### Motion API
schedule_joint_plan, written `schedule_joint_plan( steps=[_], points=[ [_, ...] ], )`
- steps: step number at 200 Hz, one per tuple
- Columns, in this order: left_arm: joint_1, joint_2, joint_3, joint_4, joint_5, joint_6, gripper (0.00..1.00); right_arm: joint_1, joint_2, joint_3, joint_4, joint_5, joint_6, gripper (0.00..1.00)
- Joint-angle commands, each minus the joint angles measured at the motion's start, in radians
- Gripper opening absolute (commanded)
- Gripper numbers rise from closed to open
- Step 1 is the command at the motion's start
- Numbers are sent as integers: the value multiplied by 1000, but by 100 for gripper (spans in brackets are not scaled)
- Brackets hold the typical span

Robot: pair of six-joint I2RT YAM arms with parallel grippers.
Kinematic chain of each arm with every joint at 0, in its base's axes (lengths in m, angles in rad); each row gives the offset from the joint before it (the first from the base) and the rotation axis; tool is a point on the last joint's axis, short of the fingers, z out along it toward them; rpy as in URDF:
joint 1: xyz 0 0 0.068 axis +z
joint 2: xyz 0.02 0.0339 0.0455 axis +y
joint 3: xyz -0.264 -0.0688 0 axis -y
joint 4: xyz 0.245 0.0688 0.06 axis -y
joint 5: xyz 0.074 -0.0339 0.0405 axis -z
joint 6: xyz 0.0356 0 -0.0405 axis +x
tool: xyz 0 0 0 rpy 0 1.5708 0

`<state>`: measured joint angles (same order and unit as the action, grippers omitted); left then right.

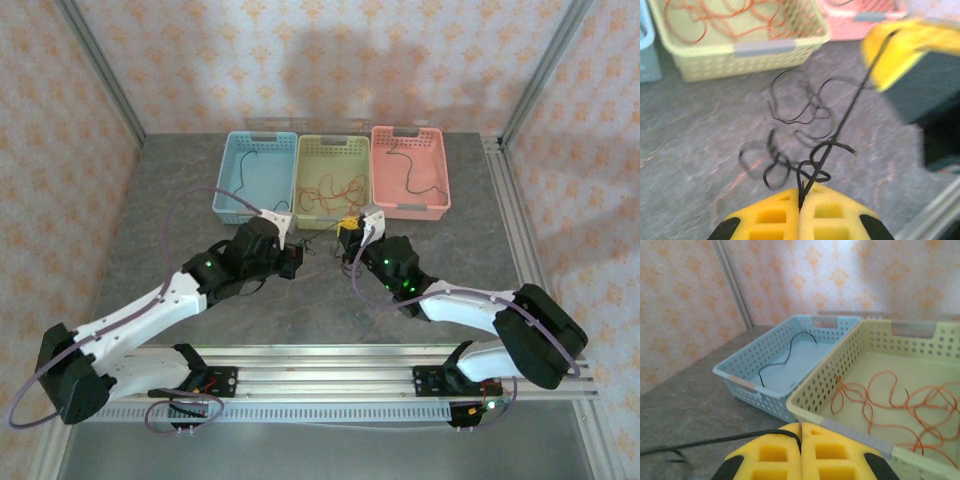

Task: Untangle the cables

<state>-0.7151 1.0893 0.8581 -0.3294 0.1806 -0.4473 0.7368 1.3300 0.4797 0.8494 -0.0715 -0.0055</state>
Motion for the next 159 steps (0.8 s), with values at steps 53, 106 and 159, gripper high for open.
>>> schedule_joint_plan(
  steps=[53, 106, 159],
  points=[
    [2, -236, -94, -65, 30, -25, 0, -91, -29, 16, -76, 238, 116, 0],
    [3, -211, -79, -72, 49, -19, 0, -94, -29, -22, 89, 21, 121, 0],
    [2, -151, -53, -67, 11, -22, 0, -88, -14, -26, 155, -89, 137, 0]
  ],
)
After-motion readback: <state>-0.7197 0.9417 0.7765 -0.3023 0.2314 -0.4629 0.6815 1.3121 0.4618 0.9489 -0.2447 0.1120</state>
